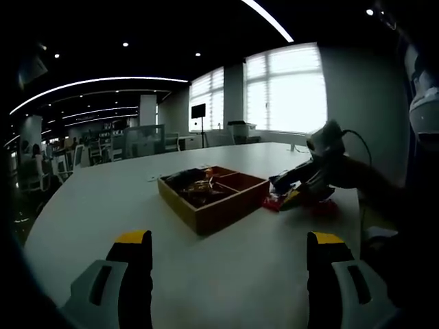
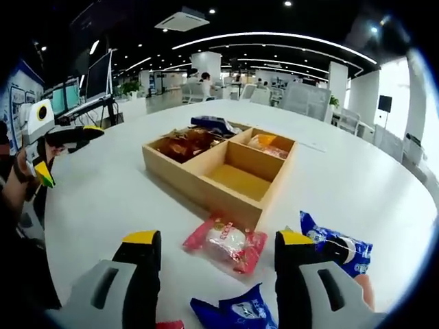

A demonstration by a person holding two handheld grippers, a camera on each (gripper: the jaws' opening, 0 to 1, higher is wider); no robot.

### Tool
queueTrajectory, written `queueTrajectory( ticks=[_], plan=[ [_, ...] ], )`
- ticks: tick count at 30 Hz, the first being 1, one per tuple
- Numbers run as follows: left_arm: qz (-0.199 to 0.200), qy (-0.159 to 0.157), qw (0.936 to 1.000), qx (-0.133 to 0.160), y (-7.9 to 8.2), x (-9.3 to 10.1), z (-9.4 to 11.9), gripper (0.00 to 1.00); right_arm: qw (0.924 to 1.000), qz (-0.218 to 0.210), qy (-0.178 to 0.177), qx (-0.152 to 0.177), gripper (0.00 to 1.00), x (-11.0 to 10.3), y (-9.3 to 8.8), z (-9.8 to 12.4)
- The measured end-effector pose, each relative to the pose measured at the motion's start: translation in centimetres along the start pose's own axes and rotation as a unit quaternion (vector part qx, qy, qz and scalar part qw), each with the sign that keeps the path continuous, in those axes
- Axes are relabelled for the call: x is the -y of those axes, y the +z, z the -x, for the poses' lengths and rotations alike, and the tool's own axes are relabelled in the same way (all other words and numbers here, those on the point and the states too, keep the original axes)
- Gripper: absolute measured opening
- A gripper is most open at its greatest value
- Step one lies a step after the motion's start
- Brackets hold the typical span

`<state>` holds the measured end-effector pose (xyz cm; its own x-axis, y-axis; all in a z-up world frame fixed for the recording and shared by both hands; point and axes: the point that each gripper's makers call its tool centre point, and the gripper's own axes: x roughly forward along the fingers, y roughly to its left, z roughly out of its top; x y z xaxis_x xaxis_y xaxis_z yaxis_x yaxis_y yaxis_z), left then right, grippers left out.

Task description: Pick up the scattered marshmallows, QQ candies, Oreo cookies, and mixed nuts on the table and sort them into separate containers

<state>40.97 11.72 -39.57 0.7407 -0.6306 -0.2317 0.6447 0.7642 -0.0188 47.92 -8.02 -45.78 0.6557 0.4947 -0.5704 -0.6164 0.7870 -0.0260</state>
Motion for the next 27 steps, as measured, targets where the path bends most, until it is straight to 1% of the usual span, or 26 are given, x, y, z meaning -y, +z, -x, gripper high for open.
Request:
queueTrajectory(
  ticks=[4,7,10,17,18,22,24,27],
  plan=[
    [0.001,-0.001,1.0000,0.002,0.09,0.12,0.19,0.97,1.0000,-0.006,0.003,-0.005,0.52,0.12,-0.43,-0.49],
    [0.004,-0.009,0.9999,0.006,0.28,0.57,0.30,0.97,1.0000,-0.007,0.003,-0.006,0.48,0.17,-0.67,-0.76],
    [0.001,-0.013,0.9999,0.006,0.33,0.86,0.33,0.97,1.0000,-0.009,0.004,-0.001,0.47,0.09,-0.68,-0.85],
    [0.001,-0.012,0.9999,0.004,0.25,0.80,0.35,0.97,0.9999,-0.011,0.007,0.001,0.43,0.01,-0.83,-0.74],
    [0.001,-0.010,0.9999,0.001,0.16,0.77,0.33,0.97,0.9999,-0.010,0.007,0.002,0.41,0.01,-0.84,-0.72],
    [-0.001,-0.011,0.9999,0.003,0.25,0.94,0.31,0.97,0.9999,-0.014,0.008,0.005,0.39,0.06,-0.81,-0.73],
    [0.000,-0.011,0.9999,0.003,0.30,0.94,0.33,0.97,0.9998,-0.014,0.010,0.006,0.35,0.05,-0.78,-0.68],
    [0.000,-0.010,0.9999,0.002,0.28,0.96,0.35,0.97,0.9999,-0.008,0.010,0.007,0.34,0.09,-0.78,-0.68]
  ],
)
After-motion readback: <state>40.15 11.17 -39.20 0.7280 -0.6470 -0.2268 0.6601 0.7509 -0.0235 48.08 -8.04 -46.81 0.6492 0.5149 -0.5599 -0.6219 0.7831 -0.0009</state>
